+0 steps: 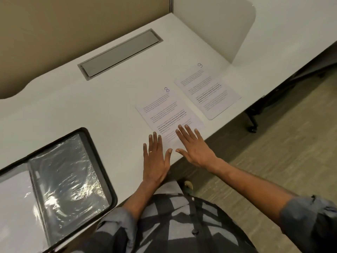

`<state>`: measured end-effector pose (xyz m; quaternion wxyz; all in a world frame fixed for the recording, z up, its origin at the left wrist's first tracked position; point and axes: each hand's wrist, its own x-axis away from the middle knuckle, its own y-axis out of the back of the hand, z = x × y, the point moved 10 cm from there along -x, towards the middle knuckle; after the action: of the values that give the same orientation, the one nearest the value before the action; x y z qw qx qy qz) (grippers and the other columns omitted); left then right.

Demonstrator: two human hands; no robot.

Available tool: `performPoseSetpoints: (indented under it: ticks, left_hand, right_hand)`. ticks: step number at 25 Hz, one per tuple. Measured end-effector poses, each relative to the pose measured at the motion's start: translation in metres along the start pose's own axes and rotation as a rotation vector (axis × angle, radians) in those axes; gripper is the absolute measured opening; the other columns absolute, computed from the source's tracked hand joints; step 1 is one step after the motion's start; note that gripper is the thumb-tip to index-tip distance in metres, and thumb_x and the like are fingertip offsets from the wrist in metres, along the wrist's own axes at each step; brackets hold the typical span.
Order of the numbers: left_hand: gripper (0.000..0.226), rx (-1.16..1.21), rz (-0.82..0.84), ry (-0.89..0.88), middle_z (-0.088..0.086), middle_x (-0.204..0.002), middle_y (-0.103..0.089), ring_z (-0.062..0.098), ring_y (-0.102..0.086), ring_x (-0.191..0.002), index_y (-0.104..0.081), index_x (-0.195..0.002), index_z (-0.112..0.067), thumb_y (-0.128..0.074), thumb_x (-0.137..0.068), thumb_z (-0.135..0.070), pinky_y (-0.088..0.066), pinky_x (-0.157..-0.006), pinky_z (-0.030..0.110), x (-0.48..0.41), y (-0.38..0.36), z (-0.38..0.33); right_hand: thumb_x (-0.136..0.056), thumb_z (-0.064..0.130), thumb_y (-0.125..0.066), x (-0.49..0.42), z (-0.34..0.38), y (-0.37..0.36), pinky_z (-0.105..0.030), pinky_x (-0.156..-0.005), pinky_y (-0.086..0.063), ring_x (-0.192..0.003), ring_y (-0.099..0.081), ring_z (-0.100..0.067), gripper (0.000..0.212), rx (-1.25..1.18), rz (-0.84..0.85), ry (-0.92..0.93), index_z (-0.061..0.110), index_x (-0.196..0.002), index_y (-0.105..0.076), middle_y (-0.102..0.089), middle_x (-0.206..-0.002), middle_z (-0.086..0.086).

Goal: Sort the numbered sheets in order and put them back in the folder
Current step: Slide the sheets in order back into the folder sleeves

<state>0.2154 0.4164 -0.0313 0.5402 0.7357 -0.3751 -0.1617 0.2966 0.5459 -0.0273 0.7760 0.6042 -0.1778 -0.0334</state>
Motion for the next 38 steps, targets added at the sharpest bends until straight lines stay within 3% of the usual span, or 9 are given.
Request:
performPoseSetpoints:
  ticks: [6, 11, 17, 23, 28, 30, 33, 36, 38]
  left_hand:
    - [0.079, -0.029, 0.037, -0.012, 0.002, -0.169, 0.020, 0.018, 0.021, -0.155, 0.008, -0.163, -0.017, -0.022, -0.105, -0.061, 0.011, -0.126, 0.042, -0.067, -0.025, -0.013]
    - [0.077, -0.044, 0.069, -0.026, 0.006, -0.170, 0.014, 0.023, 0.015, -0.157, 0.003, -0.163, -0.014, -0.035, -0.106, -0.049, 0.008, -0.126, 0.045, -0.097, -0.044, -0.013]
    - [0.067, -0.057, 0.065, 0.015, 0.006, -0.170, 0.002, 0.024, 0.006, -0.156, -0.008, -0.163, -0.011, -0.041, -0.108, -0.030, 0.005, -0.125, 0.046, -0.101, -0.054, -0.016]
    - [0.063, -0.117, 0.099, -0.016, 0.003, -0.171, 0.002, 0.022, 0.007, -0.158, -0.007, -0.164, -0.014, -0.037, -0.109, -0.024, -0.005, -0.127, 0.055, -0.106, -0.053, -0.015]
    - [0.069, -0.080, 0.072, 0.157, -0.001, -0.170, 0.013, 0.017, 0.023, -0.154, -0.003, -0.164, -0.020, -0.042, -0.107, -0.020, 0.002, -0.127, 0.055, -0.105, -0.056, -0.013]
    - [0.065, 0.029, -0.042, 0.265, 0.000, -0.171, 0.010, 0.018, 0.018, -0.156, -0.011, -0.164, -0.021, -0.043, -0.108, -0.026, -0.002, -0.128, 0.051, -0.096, -0.047, -0.007]
    - [0.063, 0.416, -0.310, 0.512, -0.004, -0.172, -0.002, 0.012, -0.004, -0.157, -0.022, -0.161, -0.022, -0.049, -0.107, -0.037, -0.004, -0.124, 0.027, -0.070, -0.019, 0.010]
    - [0.060, 0.880, -0.435, 0.762, -0.005, -0.162, -0.032, 0.012, -0.037, -0.143, -0.028, -0.158, -0.026, -0.050, -0.105, -0.041, -0.030, -0.117, 0.027, -0.042, -0.005, 0.029]
    - [0.054, 1.075, -0.411, 0.785, -0.009, -0.147, -0.048, 0.009, -0.049, -0.130, -0.039, -0.154, -0.025, -0.054, -0.104, -0.039, -0.041, -0.107, 0.025, -0.033, 0.005, 0.036]
  right_hand:
    - [-0.105, 0.058, -0.031, -0.040, -0.059, 0.012, -0.045, -0.128, -0.002, -0.157, 0.012, -0.025, 0.081, -0.023, 0.028, -0.079, 0.015, -0.163, 0.005, 0.016, -0.169, -0.006]
    - [-0.105, 0.049, -0.047, -0.079, -0.096, 0.017, -0.037, -0.125, -0.014, -0.156, -0.012, -0.023, 0.079, -0.269, 0.037, -0.218, 0.017, -0.164, -0.006, -0.006, -0.171, -0.004]
    - [-0.101, 0.032, -0.060, -0.112, -0.112, 0.021, -0.045, -0.121, -0.027, -0.147, -0.028, -0.031, 0.074, -0.396, 0.070, -0.268, 0.013, -0.160, -0.020, -0.024, -0.164, -0.011]
    - [-0.090, 0.030, -0.077, -0.133, -0.145, 0.034, -0.031, -0.095, -0.045, -0.111, -0.053, -0.020, 0.064, -0.787, -0.017, -0.419, 0.005, -0.139, -0.044, -0.051, -0.127, -0.010]
    - [-0.094, 0.026, -0.073, -0.151, -0.141, 0.039, -0.029, -0.079, -0.044, -0.094, -0.062, -0.025, 0.029, -0.708, 0.108, -0.249, 0.005, -0.112, -0.063, -0.066, -0.102, -0.007]
    - [-0.093, 0.024, -0.073, -0.147, -0.140, 0.042, -0.029, -0.078, -0.045, -0.091, -0.062, -0.021, 0.023, -0.755, 0.109, -0.225, 0.007, -0.107, -0.067, -0.067, -0.100, -0.003]
    - [-0.094, 0.025, -0.072, -0.139, -0.134, 0.053, -0.034, -0.080, -0.055, -0.092, -0.069, -0.019, 0.015, -0.901, 0.108, -0.183, 0.013, -0.102, -0.068, -0.073, -0.100, 0.002]
    - [-0.095, 0.021, -0.072, -0.131, -0.117, 0.067, -0.029, -0.074, -0.058, -0.092, -0.074, -0.014, 0.011, -1.126, 0.167, -0.138, 0.015, -0.103, -0.068, -0.077, -0.099, 0.005]
    - [-0.095, 0.021, -0.072, -0.127, -0.104, 0.073, -0.031, -0.077, -0.060, -0.094, -0.075, -0.013, 0.014, -1.198, 0.202, -0.103, 0.014, -0.106, -0.067, -0.078, -0.103, 0.005]
